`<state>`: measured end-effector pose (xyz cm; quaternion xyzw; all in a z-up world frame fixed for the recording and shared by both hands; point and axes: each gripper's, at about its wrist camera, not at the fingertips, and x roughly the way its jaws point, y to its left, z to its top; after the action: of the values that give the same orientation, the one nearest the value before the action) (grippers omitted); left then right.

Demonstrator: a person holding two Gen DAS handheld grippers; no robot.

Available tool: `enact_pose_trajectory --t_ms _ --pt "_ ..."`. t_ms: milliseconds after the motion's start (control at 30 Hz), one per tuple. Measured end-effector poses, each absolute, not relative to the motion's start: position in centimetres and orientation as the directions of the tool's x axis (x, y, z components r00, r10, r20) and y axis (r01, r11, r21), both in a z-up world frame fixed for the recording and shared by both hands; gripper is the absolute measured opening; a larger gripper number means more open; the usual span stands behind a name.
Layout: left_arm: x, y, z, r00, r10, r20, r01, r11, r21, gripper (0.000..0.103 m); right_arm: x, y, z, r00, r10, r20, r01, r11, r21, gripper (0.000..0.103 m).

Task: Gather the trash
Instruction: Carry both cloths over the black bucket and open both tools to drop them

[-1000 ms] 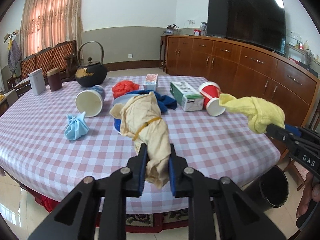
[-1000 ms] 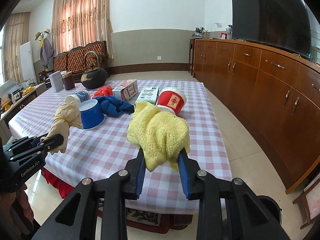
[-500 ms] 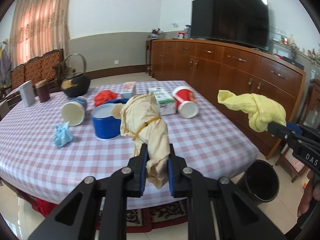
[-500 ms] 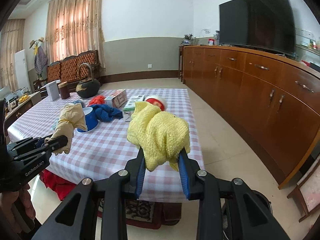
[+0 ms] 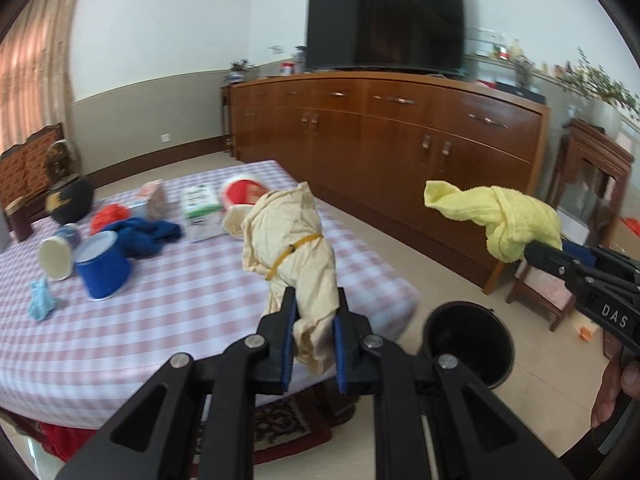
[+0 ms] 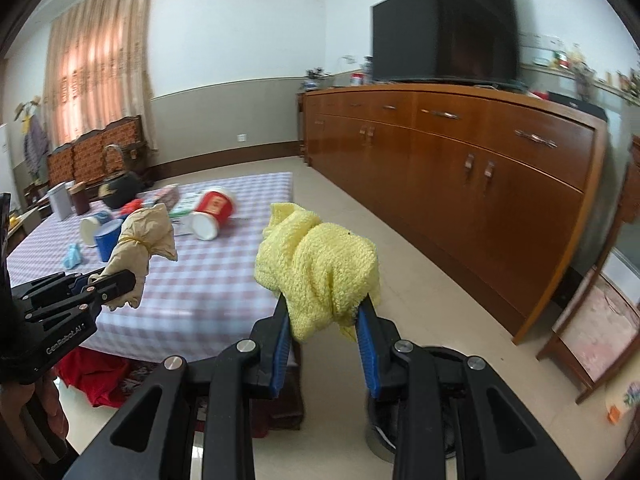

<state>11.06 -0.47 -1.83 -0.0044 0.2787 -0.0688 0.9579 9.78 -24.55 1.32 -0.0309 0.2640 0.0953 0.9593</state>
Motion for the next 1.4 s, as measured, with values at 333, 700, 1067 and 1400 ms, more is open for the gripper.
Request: enact_pose_trajectory --t_ms 333,700,1067,1400 --pt "11.9 -7.9 -3.1 0.783 -0.274 -0.558 0.300 0.953 -0.046 0.017 8.8 -31.6 -0.2 0.842 0.058 -0.536 -0.072 0.997 -0.004 0.032" --pt "13.2 -14.7 -6.0 0.689 -0.398 -0.606 0.457 0.887 -0.063 0.017 8.5 -37.2 -3.3 0.801 -0.010 -0.599 0.003 1.000 -0.012 0.033" --pt "16.7 -19.6 -10.5 0.588 -0.444 -0.676 0.548 0.833 -0.071 0.017 11.7 -41.3 -9.3 0.720 0.012 -0.694 -0.043 0.999 -0.027 0.033" --pt "21.1 -22.4 -16.3 0.454 -0.455 -0.766 0.575 0.807 -0.138 0.070 17.0 -43.0 -16.6 0.603 0.066 -0.795 -0.157 0.987 -0.037 0.089"
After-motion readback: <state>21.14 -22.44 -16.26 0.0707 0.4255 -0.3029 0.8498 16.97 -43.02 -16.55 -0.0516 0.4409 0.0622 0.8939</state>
